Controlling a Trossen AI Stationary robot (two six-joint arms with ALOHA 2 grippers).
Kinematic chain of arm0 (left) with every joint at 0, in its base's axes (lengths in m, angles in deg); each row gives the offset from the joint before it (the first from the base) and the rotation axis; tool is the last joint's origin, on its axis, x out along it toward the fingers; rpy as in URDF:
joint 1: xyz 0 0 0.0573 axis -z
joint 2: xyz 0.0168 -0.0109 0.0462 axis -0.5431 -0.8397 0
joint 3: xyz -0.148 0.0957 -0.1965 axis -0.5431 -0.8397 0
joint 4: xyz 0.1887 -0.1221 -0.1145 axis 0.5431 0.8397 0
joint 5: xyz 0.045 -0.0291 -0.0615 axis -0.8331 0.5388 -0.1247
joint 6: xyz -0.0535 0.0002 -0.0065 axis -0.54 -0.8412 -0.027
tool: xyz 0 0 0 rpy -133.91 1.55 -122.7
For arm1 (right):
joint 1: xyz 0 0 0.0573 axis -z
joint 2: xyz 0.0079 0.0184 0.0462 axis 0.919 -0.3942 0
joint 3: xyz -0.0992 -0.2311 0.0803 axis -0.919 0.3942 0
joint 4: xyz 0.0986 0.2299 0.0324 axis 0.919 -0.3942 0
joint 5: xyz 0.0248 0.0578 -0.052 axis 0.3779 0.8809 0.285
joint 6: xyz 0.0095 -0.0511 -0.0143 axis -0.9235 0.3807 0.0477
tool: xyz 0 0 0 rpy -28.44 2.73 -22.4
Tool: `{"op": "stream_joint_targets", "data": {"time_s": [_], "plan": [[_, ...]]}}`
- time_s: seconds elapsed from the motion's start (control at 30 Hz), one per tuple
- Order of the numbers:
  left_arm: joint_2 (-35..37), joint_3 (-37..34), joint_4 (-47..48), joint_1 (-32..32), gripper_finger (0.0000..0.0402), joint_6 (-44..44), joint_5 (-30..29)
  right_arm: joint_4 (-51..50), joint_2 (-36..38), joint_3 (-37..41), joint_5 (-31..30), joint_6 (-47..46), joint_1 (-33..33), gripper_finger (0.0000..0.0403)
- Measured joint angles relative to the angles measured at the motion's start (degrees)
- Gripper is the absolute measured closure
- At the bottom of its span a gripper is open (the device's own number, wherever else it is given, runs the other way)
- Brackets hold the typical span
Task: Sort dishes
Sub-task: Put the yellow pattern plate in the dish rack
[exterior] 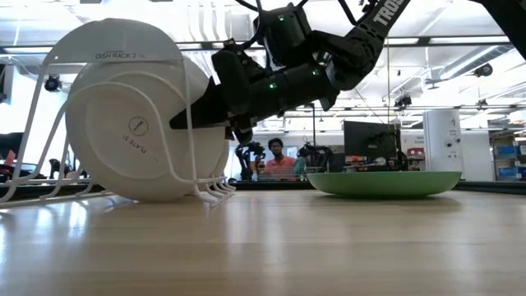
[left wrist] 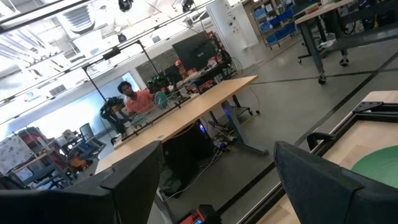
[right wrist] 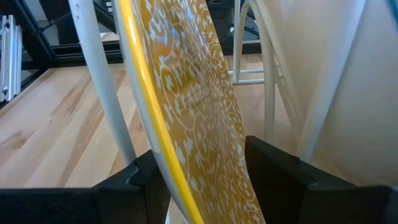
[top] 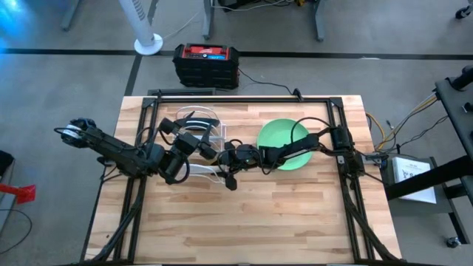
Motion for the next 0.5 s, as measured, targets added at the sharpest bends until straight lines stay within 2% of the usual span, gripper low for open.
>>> {"op": "stream_joint_targets", "data": {"time_s": [0.5], "plan": [[0.00, 0.00, 0.02, 0.00, 0.0106, -0.44, 0.01, -1.36, 0.00, -0.42, 0.00, -0.63, 0.11, 0.0217]]}}
